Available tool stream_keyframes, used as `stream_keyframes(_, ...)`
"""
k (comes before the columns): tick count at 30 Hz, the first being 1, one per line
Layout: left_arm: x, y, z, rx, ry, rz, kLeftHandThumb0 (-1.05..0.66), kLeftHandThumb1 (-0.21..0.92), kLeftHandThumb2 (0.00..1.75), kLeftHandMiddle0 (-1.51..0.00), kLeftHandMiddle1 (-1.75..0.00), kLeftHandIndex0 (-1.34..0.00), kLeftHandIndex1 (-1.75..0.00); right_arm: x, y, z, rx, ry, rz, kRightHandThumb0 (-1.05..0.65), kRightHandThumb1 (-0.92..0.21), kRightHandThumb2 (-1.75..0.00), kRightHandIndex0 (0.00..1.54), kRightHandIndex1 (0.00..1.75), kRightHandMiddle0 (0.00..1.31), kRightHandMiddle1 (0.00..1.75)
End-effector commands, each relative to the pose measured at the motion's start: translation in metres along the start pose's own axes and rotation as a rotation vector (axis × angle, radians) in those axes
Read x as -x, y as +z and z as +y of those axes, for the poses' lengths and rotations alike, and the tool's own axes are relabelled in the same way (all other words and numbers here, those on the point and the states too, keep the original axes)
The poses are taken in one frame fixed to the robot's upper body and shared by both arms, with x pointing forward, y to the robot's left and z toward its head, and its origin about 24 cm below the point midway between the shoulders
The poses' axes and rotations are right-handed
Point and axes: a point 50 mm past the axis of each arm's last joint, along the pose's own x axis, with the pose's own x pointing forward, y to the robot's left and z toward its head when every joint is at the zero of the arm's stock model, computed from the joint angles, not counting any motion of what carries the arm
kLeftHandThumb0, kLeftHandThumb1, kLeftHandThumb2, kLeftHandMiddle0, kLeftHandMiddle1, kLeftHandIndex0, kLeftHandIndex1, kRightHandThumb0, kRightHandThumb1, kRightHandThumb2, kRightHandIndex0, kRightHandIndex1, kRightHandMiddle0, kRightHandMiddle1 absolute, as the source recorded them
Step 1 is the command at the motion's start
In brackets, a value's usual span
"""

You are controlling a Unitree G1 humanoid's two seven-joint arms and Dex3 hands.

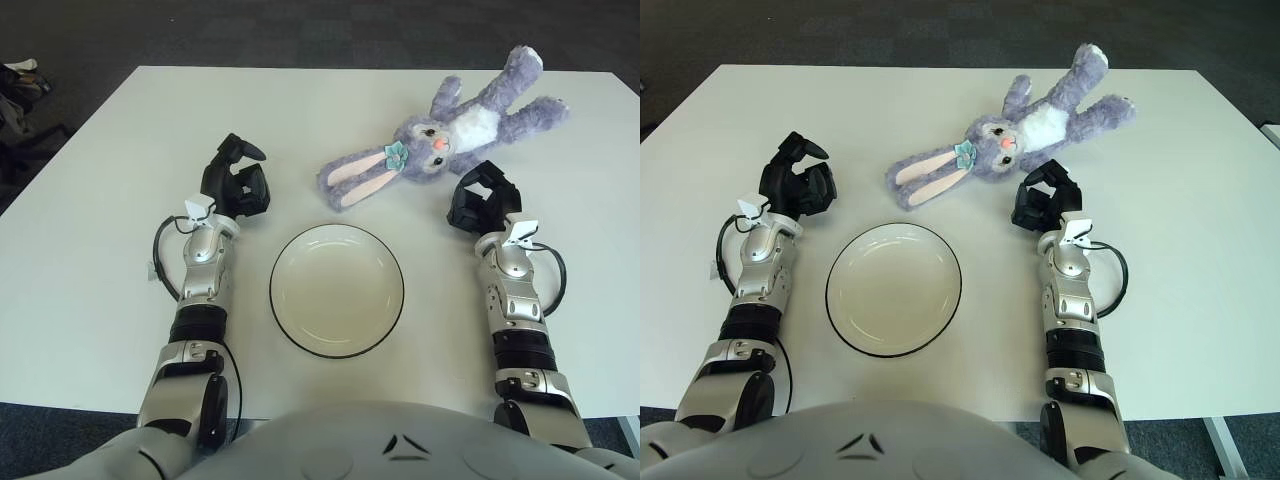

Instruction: Put the doll into the plate.

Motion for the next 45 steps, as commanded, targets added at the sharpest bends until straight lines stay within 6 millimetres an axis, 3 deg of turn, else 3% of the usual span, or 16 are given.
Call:
stream_keyframes(1,0.036,-0.035,0.001,0.035,0.044,0.153,-0.45,0.42,1.19,-1.14,-1.75,-0.53,-1.75,0.018,-0.032,-0.007,0.007,-0.022,0.133,-0.5,-0.26,-1.39,1.2,1.75,0.66,1.75)
stream_keyframes(19,0.035,-0.035,-0.002,0.05,0.054,0.12,-0.45,0.41,1.19,-1.17,-1.75,-0.53,-1.75,0.017,-0.032,-0.009,0.0,-0.014,0.119,-0.5,-0.27,-1.38,1.2,1.75,0.65,1.75)
stream_keyframes(32,0.033,-0.031,-0.003,0.017,0.053,0.098,-0.45,0.41,1.19,-1.16,-1.75,-0.53,-1.75,0.018,-0.023,-0.01,-0.054,-0.001,0.009,-0.46,-0.38,-1.24,1.13,1.75,0.56,1.75)
stream_keyframes(39,0.033,-0.03,-0.003,0.018,0.048,0.095,-0.45,0.42,1.19,-1.15,-1.75,-0.53,-1.75,0.016,-0.006,-0.012,-0.045,-0.003,-0.048,-0.42,-0.51,-1.07,1.0,1.75,0.46,1.75)
stream_keyframes(43,0.033,-0.03,-0.003,0.012,0.045,0.095,-0.45,0.42,1.19,-1.15,-1.75,-0.53,-1.75,0.015,0.004,-0.013,-0.033,0.006,-0.077,-0.38,-0.69,-0.83,0.94,1.75,0.33,1.75)
stream_keyframes(45,0.033,-0.029,-0.003,0.006,0.043,0.092,-0.45,0.42,1.19,-1.16,-1.75,-0.53,-1.75,0.016,0.006,-0.015,-0.02,0.013,-0.085,-0.2,-0.57,-0.99,0.68,1.75,0.35,1.75)
